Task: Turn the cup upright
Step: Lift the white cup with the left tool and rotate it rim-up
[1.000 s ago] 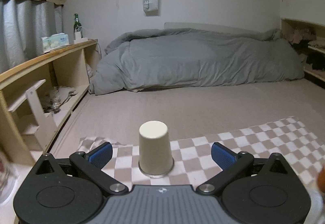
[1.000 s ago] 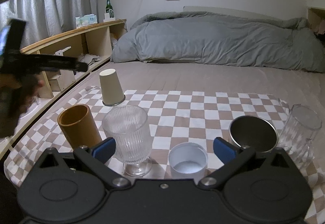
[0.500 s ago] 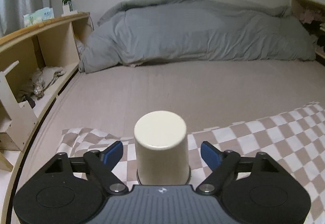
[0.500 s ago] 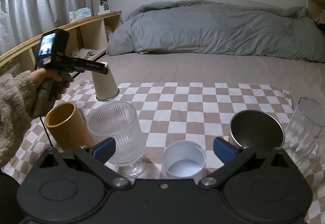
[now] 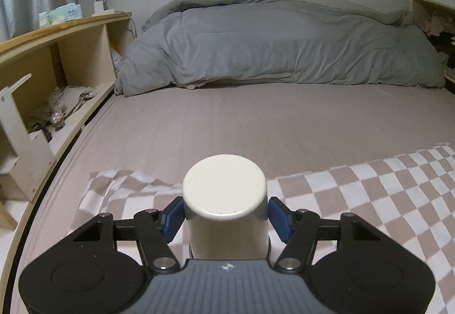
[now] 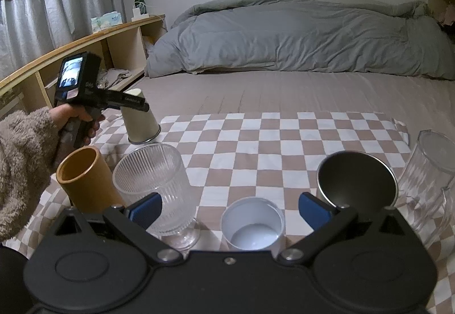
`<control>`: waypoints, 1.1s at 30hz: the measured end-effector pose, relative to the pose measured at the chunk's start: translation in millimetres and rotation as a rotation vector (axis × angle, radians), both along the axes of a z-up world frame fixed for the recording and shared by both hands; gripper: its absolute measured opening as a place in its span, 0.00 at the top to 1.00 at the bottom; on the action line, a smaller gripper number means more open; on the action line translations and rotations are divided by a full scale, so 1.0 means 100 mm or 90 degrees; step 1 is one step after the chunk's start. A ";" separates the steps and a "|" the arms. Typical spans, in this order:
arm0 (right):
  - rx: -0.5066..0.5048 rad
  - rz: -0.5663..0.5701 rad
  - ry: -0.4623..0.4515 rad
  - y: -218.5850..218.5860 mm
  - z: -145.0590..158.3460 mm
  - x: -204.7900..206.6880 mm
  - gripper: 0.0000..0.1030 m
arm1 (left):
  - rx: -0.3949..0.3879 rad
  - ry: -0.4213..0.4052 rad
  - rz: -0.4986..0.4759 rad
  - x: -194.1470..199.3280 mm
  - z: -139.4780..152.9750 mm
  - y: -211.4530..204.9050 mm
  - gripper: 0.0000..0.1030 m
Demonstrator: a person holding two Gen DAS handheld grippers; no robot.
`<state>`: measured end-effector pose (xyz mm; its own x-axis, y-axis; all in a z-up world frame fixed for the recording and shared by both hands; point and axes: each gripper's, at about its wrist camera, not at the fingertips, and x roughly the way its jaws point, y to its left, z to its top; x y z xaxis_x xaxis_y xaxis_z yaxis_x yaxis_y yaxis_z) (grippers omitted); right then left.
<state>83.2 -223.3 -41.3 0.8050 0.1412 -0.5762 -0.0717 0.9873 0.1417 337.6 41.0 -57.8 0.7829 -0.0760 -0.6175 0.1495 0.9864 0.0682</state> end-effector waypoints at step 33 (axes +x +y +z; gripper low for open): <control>-0.086 0.087 -0.123 0.78 0.14 -0.43 0.00 | -0.059 0.082 -0.048 -2.35 -0.26 1.08 0.39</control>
